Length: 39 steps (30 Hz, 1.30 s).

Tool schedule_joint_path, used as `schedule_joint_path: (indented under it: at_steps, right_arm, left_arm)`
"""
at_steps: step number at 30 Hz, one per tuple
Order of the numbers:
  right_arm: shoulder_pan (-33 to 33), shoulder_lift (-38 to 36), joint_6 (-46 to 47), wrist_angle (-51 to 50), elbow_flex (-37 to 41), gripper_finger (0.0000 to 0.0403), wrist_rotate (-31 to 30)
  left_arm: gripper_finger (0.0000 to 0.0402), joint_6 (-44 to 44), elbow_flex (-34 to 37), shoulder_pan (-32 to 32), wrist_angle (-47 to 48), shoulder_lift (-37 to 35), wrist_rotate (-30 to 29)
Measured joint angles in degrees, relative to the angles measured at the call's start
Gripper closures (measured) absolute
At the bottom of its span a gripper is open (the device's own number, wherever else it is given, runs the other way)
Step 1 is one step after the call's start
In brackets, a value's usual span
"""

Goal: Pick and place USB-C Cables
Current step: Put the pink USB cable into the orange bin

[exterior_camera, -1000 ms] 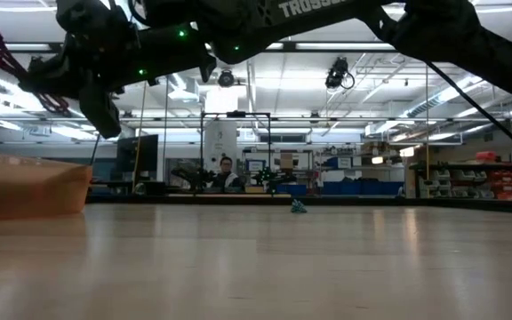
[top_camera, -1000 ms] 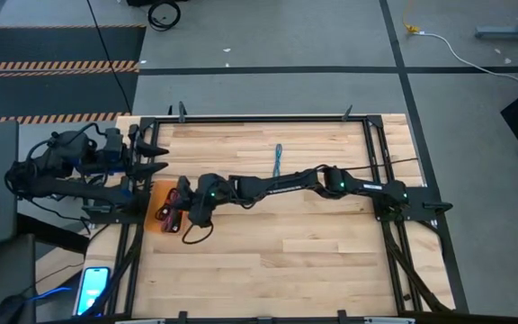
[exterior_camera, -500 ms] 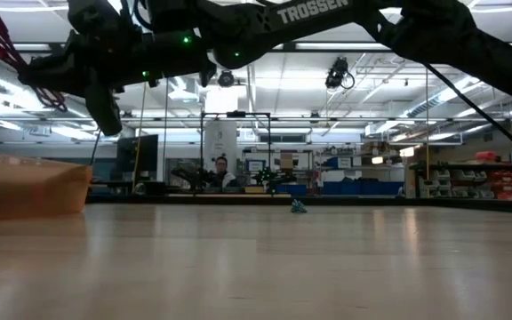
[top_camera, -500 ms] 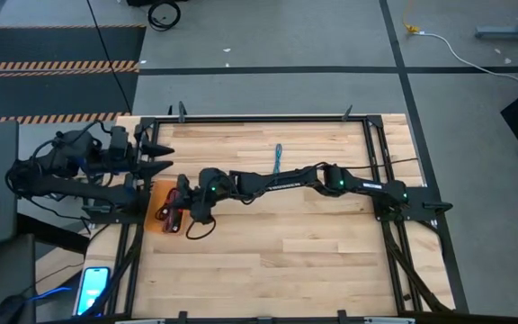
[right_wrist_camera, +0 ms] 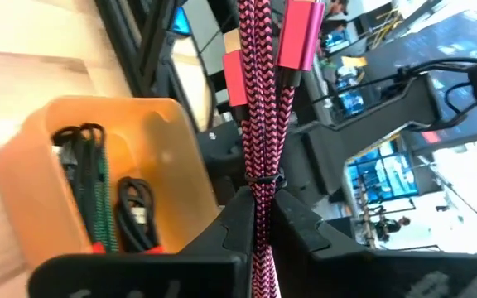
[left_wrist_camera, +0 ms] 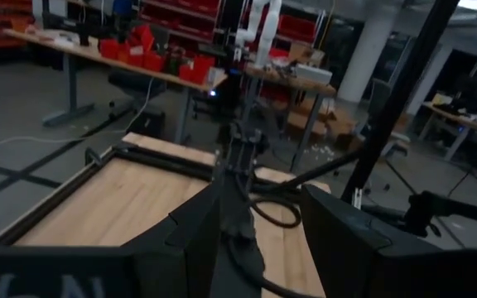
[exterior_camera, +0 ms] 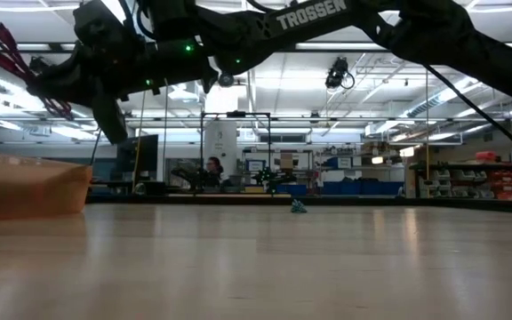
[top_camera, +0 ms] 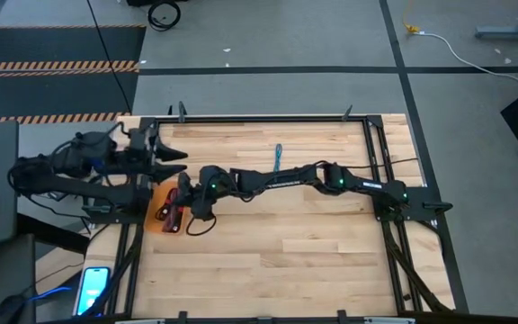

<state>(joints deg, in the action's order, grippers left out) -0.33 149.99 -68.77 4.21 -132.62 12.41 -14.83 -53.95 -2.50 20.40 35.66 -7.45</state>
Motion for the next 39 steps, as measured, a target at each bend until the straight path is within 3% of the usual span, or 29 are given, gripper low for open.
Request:
schedule_joint_path:
  at_steps: [5,13,19,24,28,33,37,39]
  right_arm:
    - [-0.04,0.00,0.00,0.79,0.00,0.0344,0.82]
    - [-0.06,0.00,0.61,0.85,0.00,0.0259,1.13]
    - [-0.51,0.00,5.79,0.93,0.00,0.0205,0.83]
    - [-1.06,0.00,11.64,3.48,0.00,0.0191,-0.40]
    - [-1.01,0.00,15.74,3.84,-0.02,0.0209,-3.75]
    - [-1.04,0.00,15.85,3.45,-0.02,0.0291,-4.83]
    - [-0.99,0.00,16.11,3.38,-0.02,0.0376,-4.81]
    - [-0.99,0.00,16.16,2.99,-0.02,0.0387,-4.82]
  left_arm:
    - [0.0230,0.00,0.02,0.01,-0.08,1.53,0.18]
    - [0.0230,-0.01,0.02,0.00,-0.09,1.41,0.20]
    - [0.0230,-0.02,0.02,-0.15,-0.07,1.42,0.23]
    - [0.0230,-0.01,0.02,-2.39,-0.09,1.42,0.23]
    - [0.0230,-0.02,0.02,-4.39,-0.09,1.42,0.23]
    - [0.0230,-1.08,0.02,-6.56,1.97,1.43,0.21]
    - [0.0230,0.32,0.02,-8.17,11.99,1.44,-0.70]
    - [0.0230,0.70,0.02,-9.16,17.45,1.48,-2.92]
